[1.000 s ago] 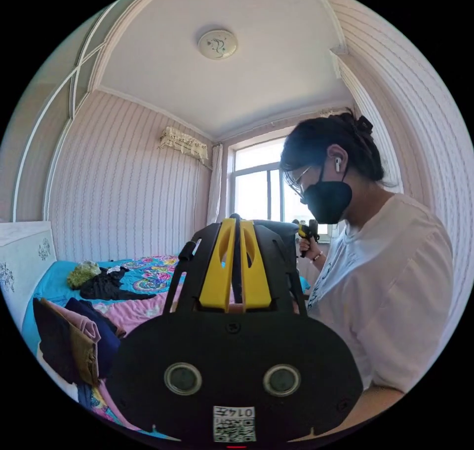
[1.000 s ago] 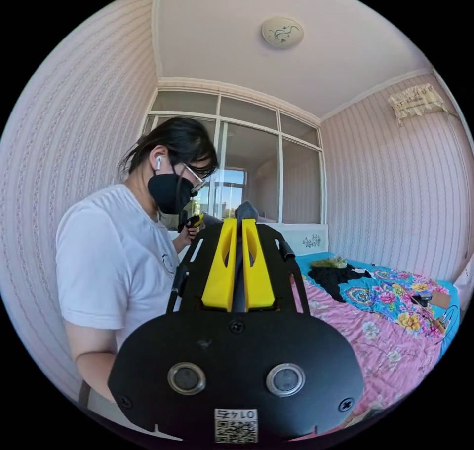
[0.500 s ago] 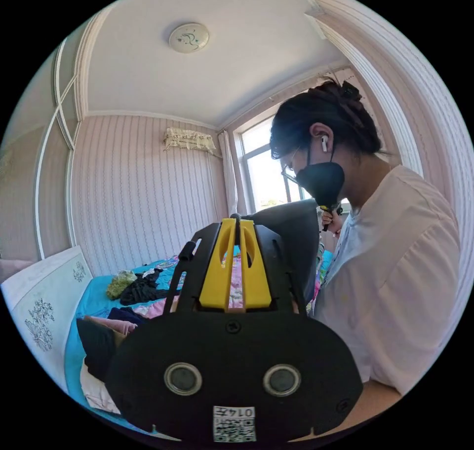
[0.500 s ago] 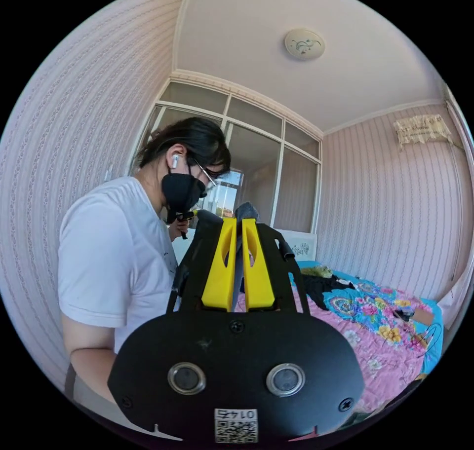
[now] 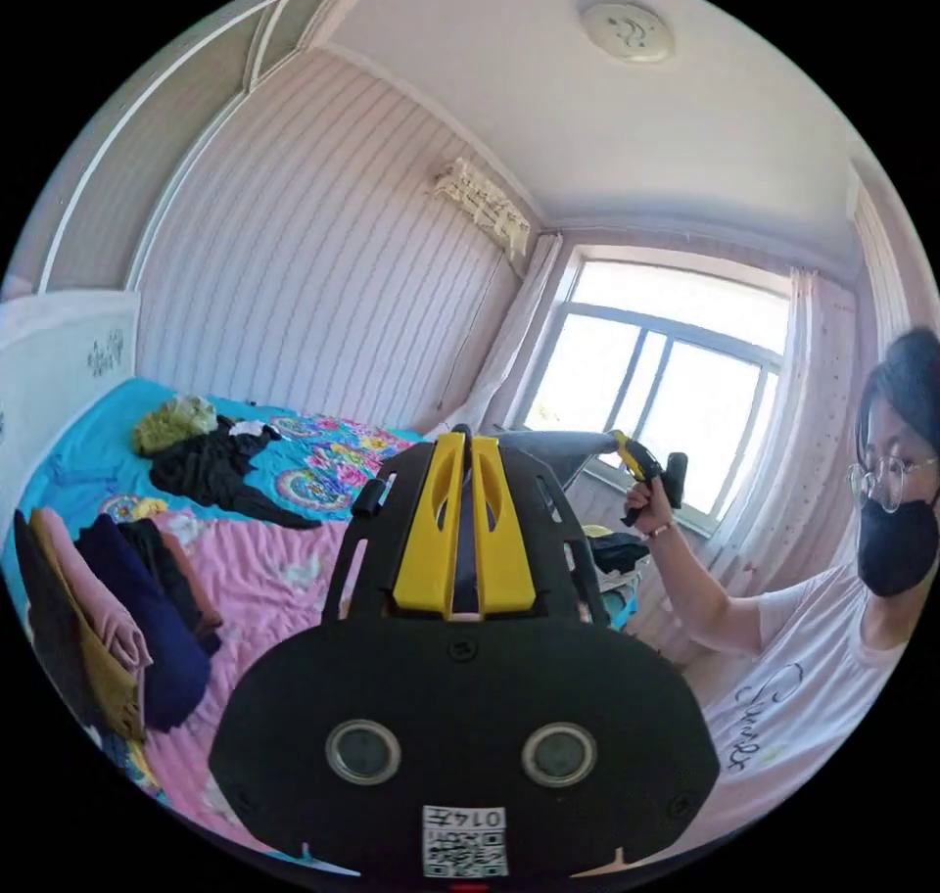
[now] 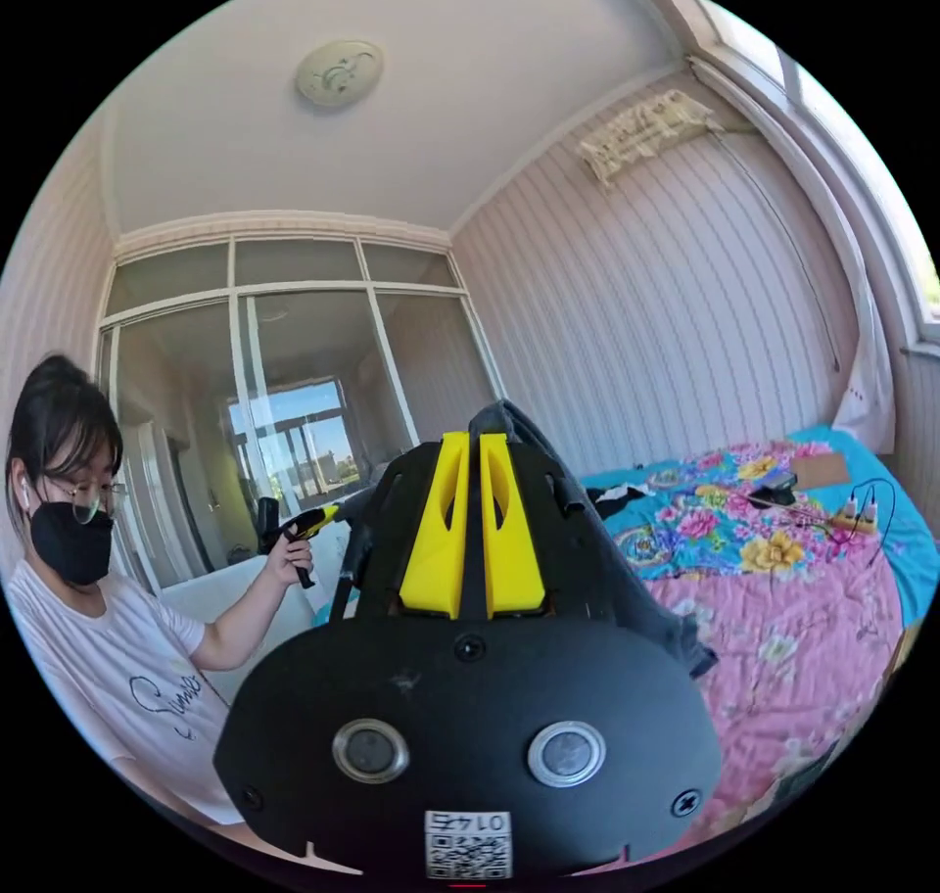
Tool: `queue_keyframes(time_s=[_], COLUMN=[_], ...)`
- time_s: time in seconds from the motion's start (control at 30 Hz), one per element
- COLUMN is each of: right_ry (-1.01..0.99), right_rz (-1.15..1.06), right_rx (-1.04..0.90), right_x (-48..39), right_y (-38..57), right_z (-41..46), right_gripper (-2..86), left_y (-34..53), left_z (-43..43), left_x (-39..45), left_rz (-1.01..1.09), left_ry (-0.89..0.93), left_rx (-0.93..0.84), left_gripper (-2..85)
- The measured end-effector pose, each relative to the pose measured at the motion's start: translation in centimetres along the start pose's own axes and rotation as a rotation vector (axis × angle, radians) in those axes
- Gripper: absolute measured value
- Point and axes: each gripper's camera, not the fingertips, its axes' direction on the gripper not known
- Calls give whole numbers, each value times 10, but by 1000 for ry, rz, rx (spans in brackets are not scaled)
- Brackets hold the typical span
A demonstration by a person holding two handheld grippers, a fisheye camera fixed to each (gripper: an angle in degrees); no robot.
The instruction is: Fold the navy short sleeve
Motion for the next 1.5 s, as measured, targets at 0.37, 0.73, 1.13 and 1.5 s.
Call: queue_keyframes(time_s=[0.37, 0.73, 1.13, 1.5], right_ry=[173, 273, 272, 267], right_rz=[691, 1002, 919, 926], right_rx=[-394, -620, -824, -934], right_x=[165, 220, 247, 251], right_y=[273, 407, 422, 458], right_z=[52, 64, 115, 177], right_gripper=[7, 7, 7, 7], left_y=[217, 367, 399, 436], left_z=[116, 152, 154, 150], left_x=[-175, -253, -273, -295], left_rz=[-432, -659, -513, -530], left_ry=[-83, -164, -160, -202], left_rx=[-477, -797, -975, -964], left_gripper=[-10, -10, -10, -10])
